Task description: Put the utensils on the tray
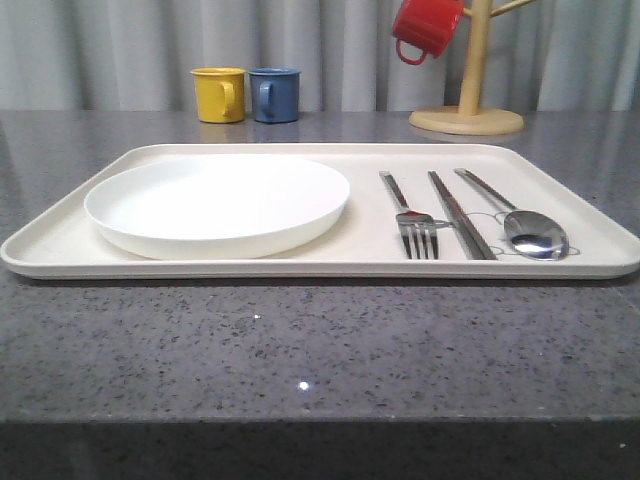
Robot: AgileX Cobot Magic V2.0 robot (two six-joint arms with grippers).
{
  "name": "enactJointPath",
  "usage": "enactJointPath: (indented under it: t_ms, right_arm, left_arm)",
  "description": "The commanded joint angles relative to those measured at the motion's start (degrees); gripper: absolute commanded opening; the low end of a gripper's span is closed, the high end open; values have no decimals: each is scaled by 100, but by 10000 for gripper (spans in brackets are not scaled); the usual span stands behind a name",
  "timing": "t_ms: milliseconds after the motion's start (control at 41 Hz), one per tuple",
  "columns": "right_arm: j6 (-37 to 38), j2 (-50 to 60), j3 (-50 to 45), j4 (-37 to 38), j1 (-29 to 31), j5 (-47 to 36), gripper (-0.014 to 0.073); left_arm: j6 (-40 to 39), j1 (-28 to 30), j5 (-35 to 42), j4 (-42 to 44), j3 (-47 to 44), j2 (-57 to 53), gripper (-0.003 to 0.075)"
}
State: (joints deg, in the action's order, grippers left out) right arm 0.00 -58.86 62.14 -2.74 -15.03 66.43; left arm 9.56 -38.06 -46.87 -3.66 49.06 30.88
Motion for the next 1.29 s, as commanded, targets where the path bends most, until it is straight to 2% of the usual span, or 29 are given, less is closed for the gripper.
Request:
enactJointPath:
  t_ms: [0, 122, 487, 707, 780, 853, 975, 1072, 1267]
  right_arm:
    - [-117, 601, -96, -60, -282, -312, 215]
    - [-121, 1266, -365, -96, -471, -346, 215]
    - [-121, 3403, -1393, -108, -478, -1018, 215]
    - [-121, 4033, -1834, -102, -478, -1244, 209]
    - [-121, 4051, -1894, -97, -478, -1238, 161]
    - [-121, 4051, -1935, -97, -478, -1259, 68]
    - [-121, 4051, -1940, -97, -478, -1324, -112]
    - [-121, 4051, -1940, -97, -478, -1361, -121]
    - [-121, 4051, -1940, -110, -478, -1287, -122]
  left_arm:
    - [-60, -29, 453, -42, 145, 30, 368]
    - [-60, -29, 453, -42, 145, 30, 368]
    - [-60, -29, 453, -42, 145, 30, 368]
    - [-60, -29, 453, -42, 145, 30, 368]
    - [-60, -29, 442, -53, 145, 30, 361]
    - [-60, -29, 442, -62, 145, 30, 302]
    - [-60, -29, 442, -75, 145, 30, 118]
    - [-60, -29, 442, -75, 145, 30, -14]
    - [-60, -29, 442, -75, 145, 30, -18]
